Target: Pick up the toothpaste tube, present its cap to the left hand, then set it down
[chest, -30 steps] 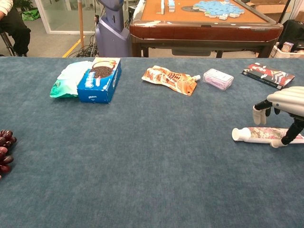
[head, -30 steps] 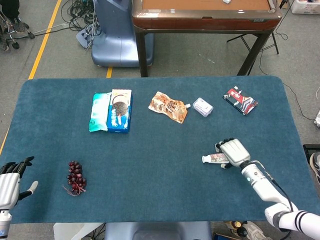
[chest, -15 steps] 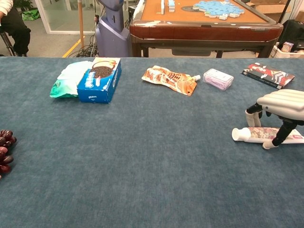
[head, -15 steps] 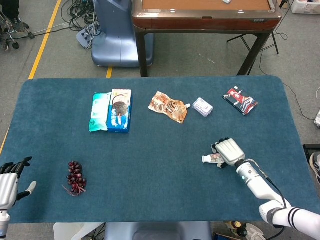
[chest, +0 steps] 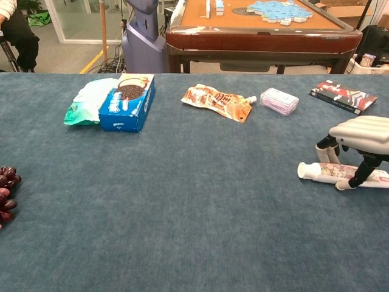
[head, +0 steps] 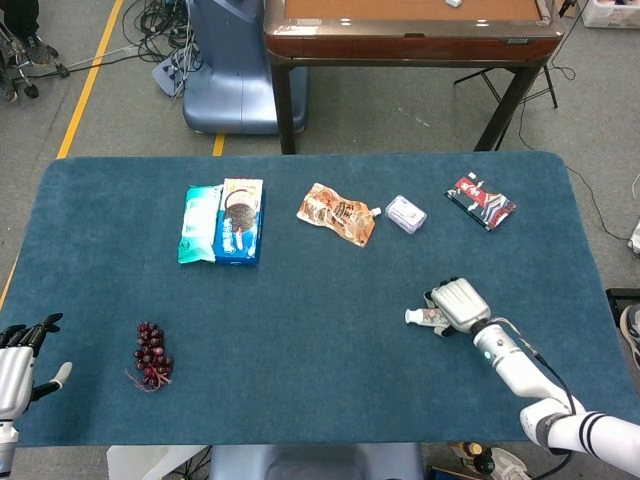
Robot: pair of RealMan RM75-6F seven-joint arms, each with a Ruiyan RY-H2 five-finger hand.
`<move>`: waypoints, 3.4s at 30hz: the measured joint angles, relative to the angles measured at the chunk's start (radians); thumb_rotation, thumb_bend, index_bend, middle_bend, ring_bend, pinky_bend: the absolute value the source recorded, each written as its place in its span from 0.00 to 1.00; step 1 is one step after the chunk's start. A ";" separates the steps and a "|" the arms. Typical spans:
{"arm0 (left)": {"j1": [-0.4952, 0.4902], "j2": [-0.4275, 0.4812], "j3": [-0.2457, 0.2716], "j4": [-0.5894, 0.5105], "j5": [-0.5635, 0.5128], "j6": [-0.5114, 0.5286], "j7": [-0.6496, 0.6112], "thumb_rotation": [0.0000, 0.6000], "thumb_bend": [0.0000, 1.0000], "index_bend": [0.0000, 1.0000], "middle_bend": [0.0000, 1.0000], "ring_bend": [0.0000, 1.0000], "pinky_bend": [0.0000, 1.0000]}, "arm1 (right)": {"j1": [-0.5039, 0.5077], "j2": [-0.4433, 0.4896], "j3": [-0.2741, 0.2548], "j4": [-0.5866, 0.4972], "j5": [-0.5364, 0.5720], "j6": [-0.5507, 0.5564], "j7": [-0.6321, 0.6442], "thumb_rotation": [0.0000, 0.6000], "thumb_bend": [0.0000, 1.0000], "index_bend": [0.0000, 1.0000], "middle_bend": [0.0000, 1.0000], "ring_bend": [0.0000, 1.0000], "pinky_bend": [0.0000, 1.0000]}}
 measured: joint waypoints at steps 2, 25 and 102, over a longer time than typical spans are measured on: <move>-0.002 0.004 0.000 -0.005 0.006 0.000 -0.001 1.00 0.23 0.18 0.32 0.32 0.16 | 0.010 0.013 0.000 -0.021 0.009 -0.018 -0.009 1.00 0.76 0.57 0.56 0.41 0.36; -0.246 0.114 -0.012 -0.067 0.180 -0.238 -0.028 1.00 0.23 0.19 0.37 0.34 0.16 | 0.274 0.196 0.068 -0.219 0.133 -0.325 -0.044 1.00 1.00 0.73 0.68 0.63 0.54; -0.796 -0.090 0.046 0.051 0.489 -0.583 0.321 1.00 0.23 0.00 0.60 0.53 0.39 | 1.405 -0.152 -0.559 -0.062 0.754 -0.596 0.263 1.00 1.00 1.00 0.85 0.85 0.67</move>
